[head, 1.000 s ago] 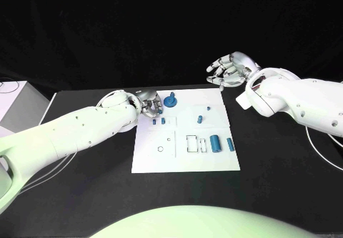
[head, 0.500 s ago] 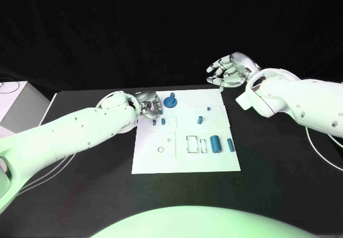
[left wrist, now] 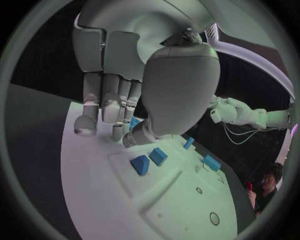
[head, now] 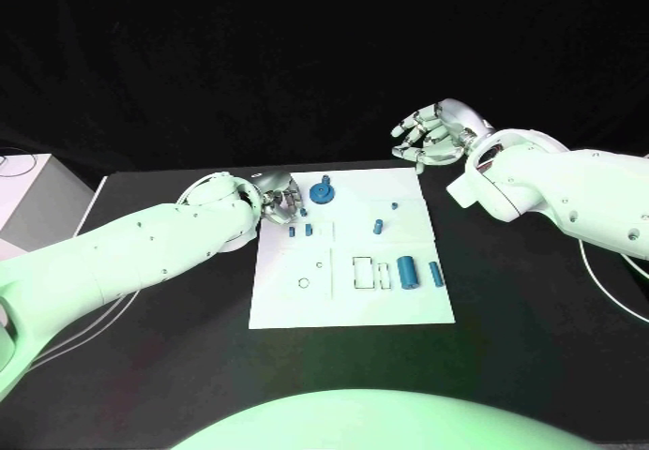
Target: Assemble the parts on the task board
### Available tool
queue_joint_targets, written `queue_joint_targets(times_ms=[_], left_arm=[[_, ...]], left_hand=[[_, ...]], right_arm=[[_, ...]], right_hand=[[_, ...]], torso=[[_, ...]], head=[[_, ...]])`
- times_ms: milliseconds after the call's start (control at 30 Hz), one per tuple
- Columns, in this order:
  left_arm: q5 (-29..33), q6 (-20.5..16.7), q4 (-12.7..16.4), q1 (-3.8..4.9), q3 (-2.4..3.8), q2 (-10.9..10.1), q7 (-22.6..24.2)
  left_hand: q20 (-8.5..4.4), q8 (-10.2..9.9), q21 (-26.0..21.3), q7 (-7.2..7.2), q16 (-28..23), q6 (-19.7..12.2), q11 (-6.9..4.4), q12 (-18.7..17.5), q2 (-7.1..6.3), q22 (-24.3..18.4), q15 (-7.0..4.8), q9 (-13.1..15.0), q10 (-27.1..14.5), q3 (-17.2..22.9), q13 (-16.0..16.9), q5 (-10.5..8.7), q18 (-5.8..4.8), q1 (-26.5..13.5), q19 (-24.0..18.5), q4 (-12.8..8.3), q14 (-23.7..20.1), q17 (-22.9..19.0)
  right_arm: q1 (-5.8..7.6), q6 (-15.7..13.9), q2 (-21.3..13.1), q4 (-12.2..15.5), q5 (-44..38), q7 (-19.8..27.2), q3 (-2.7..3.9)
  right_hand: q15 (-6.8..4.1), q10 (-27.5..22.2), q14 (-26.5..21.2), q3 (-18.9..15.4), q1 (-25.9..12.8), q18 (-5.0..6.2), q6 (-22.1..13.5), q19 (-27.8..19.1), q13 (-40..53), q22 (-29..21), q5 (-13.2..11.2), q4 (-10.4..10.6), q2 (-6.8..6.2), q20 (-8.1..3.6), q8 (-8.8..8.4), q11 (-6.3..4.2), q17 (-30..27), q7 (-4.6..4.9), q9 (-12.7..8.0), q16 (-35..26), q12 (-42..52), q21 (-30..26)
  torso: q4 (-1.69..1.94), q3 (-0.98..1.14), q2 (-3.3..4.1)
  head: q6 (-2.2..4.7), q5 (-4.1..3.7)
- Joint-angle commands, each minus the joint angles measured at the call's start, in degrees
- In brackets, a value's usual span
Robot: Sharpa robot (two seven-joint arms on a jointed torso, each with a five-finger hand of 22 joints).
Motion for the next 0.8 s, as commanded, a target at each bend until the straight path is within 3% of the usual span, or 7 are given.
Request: queue_joint_targets(times_ms=[33, 233, 300, 433, 667, 733, 800], left_arm=[[-0.21, -1.49, -0.07, 0.01, 0.04, -0.19, -0.22], [4.73, -4.36, -0.06, -0.02, 0.87, -1.52, 1.64], [9.08, -5.86, 0.22, -0.1, 1.76, -2.35, 3.24], [24.84, -6.5, 1.25, -0.31, 3.55, -4.72, 8.14], [48.7, -0.26, 4.72, -1.43, 5.29, -9.18, 17.26], [55.11, 2.57, 6.77, -2.42, 5.76, -10.81, 19.52], [59.26, 4.79, 8.68, -3.66, 6.67, -12.03, 20.87]], left_hand=[[0.07, -0.44, -0.23, 0.09, -0.23, -0.47, 0.06, -0.33, -0.31, -0.16, -0.04, -0.1, -0.24, -0.11, 0.08, -0.24, 0.18, -0.1, -0.6, -0.35, -0.35, 0.03], [0.31, -0.21, -3.53, 0.53, -2.88, 0.22, 0.61, -0.94, 0.06, -3.61, 0.34, 0.27, -1.71, 0.06, 0.08, -0.22, 1.0, -0.23, -3.53, -0.14, -4.46, -6.96], [0.75, 0.57, -11.16, 0.91, -9.59, 1.67, 1.21, -1.24, -0.02, -10.94, 0.83, 0.82, -2.77, 0.08, -0.1, -0.19, 2.69, -0.62, -10.58, 0.02, -13.35, -20.44], [0.89, 0.95, -14.74, 0.94, -14.4, 2.15, 1.23, -0.82, 0.33, -12.84, 0.96, 1.22, -2.39, -0.47, -0.11, -0.2, 2.67, -1.11, -13.73, 0.45, -16.95, -23.27], [2.89, 1.03, -26.13, 1.18, -31.72, 1.84, 1.88, -2.22, 1.63, -18.61, 2.73, 1.77, -1.11, -2.78, -1.2, -0.21, 2.09, -1.31, -23.67, 0.8, -23.08, -32.07], [5.06, 1.21, -34.89, 1.3, -41.77, 1.27, 2.47, -6.09, 1.73, -24.56, 4.06, 2.25, 0.1, -3.84, -3.03, -0.23, 2.02, -2.38, -25.57, 2.3, -22.64, -35.8], [5.95, 1.37, -39.09, 0.91, -46.73, 0.87, 2.53, -8.57, 1.21, -28.09, 4.38, 2.58, 1.37, -4.24, -3.41, -0.26, 2.43, -2.09, -24.1, 2.55, -21.83, -36.75]], right_arm=[[-0.02, 2.07, -0.08, 0.01, -1.78, -0.55, 0.02], [-0.04, 5.92, -0.26, -0.44, -6.4, -2.25, 0.01], [-0.13, 7.34, -0.37, -0.72, -9.04, -2.83, -0.01], [-0.62, 9.82, -0.6, -1.26, -16.01, -3.96, -0.09], [-2.01, 11.28, -0.88, -1.88, -30.38, -5.67, -0.33], [-2.61, 11.25, -0.89, -1.91, -34.63, -6.15, -0.44], [-3.12, 11.09, -0.9, -1.78, -37.87, -6.55, -0.51]], right_hand=[[0.2, -0.54, 0.52, 0.19, -0.36, 0.57, -0.04, 0.66, -1.05, -0.05, -0.22, -0.63, -0.03, 0.0, -0.52, 0.08, 0.82, 0.37, -0.14, 0.5, -1.39, -0.17], [-0.07, 0.21, 4.12, 2.59, 1.72, 0.19, 1.32, 3.96, -5.04, 3.2, -4.4, -3.48, 0.58, -0.41, -1.14, 0.03, 8.46, 0.09, -0.53, 6.93, -6.24, 3.83], [-0.08, 0.11, 4.4, 3.29, 2.15, -0.12, 1.78, 4.56, -6.05, 5.14, -4.88, -4.19, 0.7, -0.51, -1.36, 0.06, 9.45, -0.03, -0.64, 7.75, -7.52, 6.07], [-0.12, 0.65, 4.78, 4.41, 2.56, -0.49, 3.09, 5.01, -7.86, 7.96, -5.26, -5.38, 0.82, -0.65, -1.55, 0.0, 10.93, -0.32, -0.75, 9.04, -9.52, 9.13], [-0.31, 2.71, 5.3, 5.26, 2.34, -0.98, 4.87, 5.44, -9.8, 11.82, -6.7, -6.31, 0.9, -0.86, -1.71, -0.45, 12.78, -1.0, -0.81, 10.68, -11.32, 13.3], [-0.31, 2.84, 5.37, 5.32, 2.29, -1.02, 5.03, 5.48, -10.05, 12.22, -6.81, -6.43, 0.8, -0.89, -1.76, -0.46, 12.95, -1.04, -0.82, 10.86, -11.63, 13.71], [-0.28, 2.87, 5.39, 5.29, 2.08, -1.07, 5.12, 5.49, -10.31, 12.51, -6.94, -6.45, 0.59, -0.88, -1.85, -0.45, 12.99, -1.07, -0.85, 10.92, -11.97, 13.99]], torso=[[0.0, -0.01, -0.02], [-0.16, -0.01, -0.08], [-0.14, -0.04, -0.1], [-0.1, -0.11, -0.18], [0.17, -0.12, -0.23], [0.2, -0.16, -0.27], [0.2, -0.17, -0.31]], head=[[0.17, -0.04], [0.99, -0.36], [1.45, -0.86], [2.12, -1.6], [2.98, -2.95], [3.53, -3.67], [3.81, -3.98]])
